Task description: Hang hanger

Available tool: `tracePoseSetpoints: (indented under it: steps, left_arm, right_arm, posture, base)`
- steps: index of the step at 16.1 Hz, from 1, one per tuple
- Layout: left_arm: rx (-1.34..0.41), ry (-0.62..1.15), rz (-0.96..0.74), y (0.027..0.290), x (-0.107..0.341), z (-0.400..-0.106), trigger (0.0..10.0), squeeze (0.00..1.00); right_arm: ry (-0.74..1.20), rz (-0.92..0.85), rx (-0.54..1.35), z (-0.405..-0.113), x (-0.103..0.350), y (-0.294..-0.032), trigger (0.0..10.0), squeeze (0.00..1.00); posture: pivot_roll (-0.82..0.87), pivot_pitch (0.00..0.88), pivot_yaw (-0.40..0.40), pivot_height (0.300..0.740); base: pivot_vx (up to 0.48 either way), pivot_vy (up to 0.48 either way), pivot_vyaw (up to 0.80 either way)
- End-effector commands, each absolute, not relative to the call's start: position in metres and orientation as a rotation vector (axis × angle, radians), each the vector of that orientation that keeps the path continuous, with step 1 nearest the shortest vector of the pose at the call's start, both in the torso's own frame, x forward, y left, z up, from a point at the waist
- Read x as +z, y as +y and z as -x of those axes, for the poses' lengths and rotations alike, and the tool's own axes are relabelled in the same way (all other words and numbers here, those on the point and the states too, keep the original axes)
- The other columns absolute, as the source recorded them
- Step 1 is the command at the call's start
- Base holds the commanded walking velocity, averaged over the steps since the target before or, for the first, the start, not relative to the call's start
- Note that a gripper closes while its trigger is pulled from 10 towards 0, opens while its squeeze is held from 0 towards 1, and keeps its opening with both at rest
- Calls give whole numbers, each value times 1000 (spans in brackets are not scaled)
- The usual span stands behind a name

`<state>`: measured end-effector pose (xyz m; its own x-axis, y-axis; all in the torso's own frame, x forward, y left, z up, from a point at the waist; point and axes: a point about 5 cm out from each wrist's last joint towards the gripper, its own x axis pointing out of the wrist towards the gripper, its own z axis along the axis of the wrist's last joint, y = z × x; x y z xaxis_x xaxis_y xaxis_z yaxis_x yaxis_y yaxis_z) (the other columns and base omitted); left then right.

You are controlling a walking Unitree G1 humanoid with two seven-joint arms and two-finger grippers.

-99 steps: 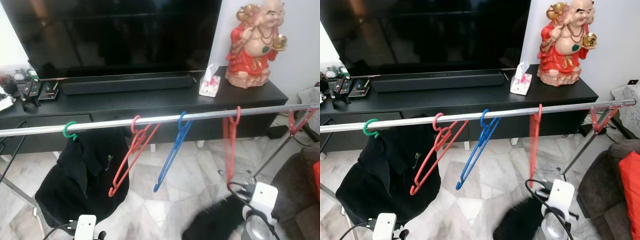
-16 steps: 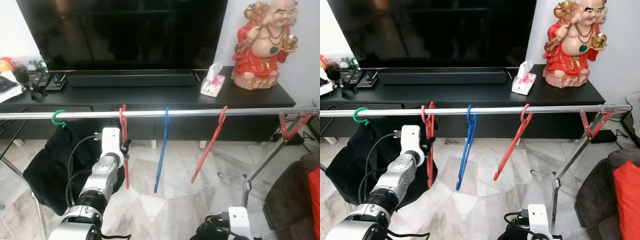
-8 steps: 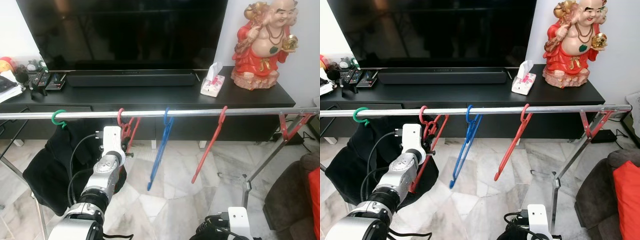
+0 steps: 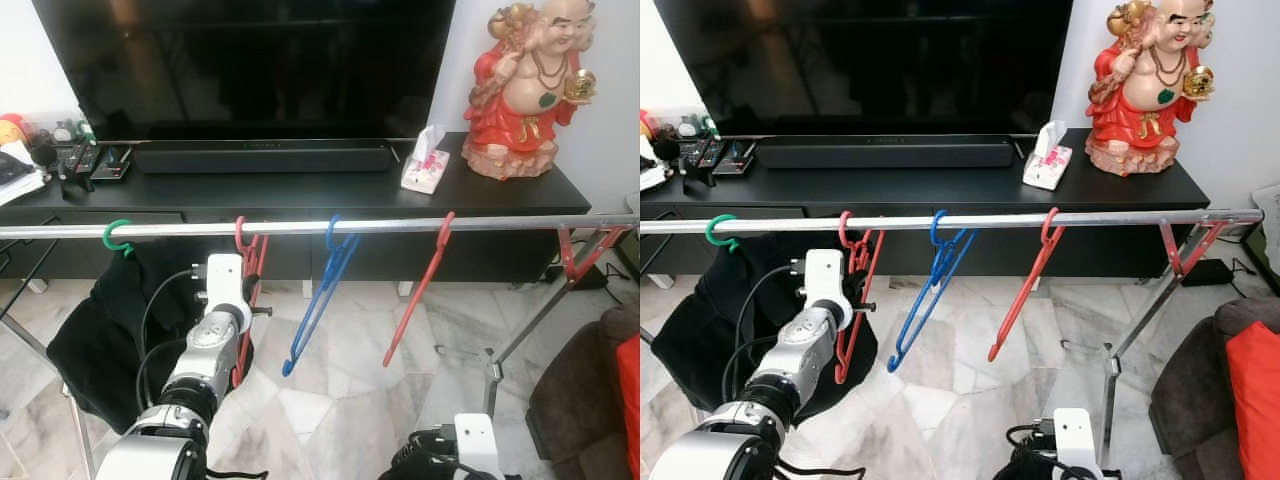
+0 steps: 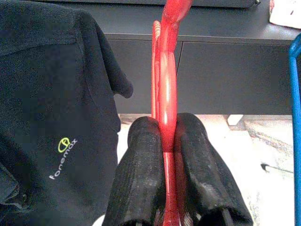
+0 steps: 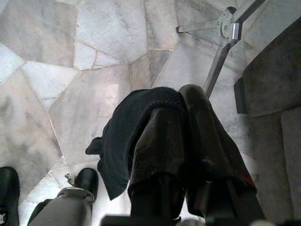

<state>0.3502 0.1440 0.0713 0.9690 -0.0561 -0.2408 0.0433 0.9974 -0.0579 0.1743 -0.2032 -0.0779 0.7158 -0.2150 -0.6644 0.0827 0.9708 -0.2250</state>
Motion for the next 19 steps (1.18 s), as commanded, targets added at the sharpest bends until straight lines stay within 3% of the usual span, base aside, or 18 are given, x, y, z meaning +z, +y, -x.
tracePoseSetpoints:
  steps: [1, 8, 10, 11, 19]
  left_arm:
    - [-56, 230, 47, 144, 76, -353, 0, 0]
    - [-119, 23, -31, 142, 99, -351, 0, 0]
    - [-142, -14, -65, 145, 99, -344, 5882, 0]
    - [-144, -21, -73, 147, 98, -341, 9725, 0]
    - [-143, 148, -214, 187, 36, -267, 10000, 0]
  right_arm:
    - [754, 172, -171, -175, -78, -202, 10000, 0]
    - [745, 171, -172, -177, -77, -201, 10000, 0]
    - [742, 170, -171, -178, -76, -201, 10000, 0]
    - [741, 170, -171, -178, -76, -201, 10000, 0]
    - [717, 173, -166, -184, -73, -197, 10000, 0]
  posture:
    - [-70, 0, -5, 740]
    - [-69, 0, -4, 740]
    - [-64, 0, -1, 740]
    - [-64, 0, -1, 740]
    - [-51, 0, -1, 740]
  base:
    - [0, 0, 0]
    - [0, 0, 0]
    - [0, 0, 0]
    - [0, 0, 0]
    - [0, 0, 0]
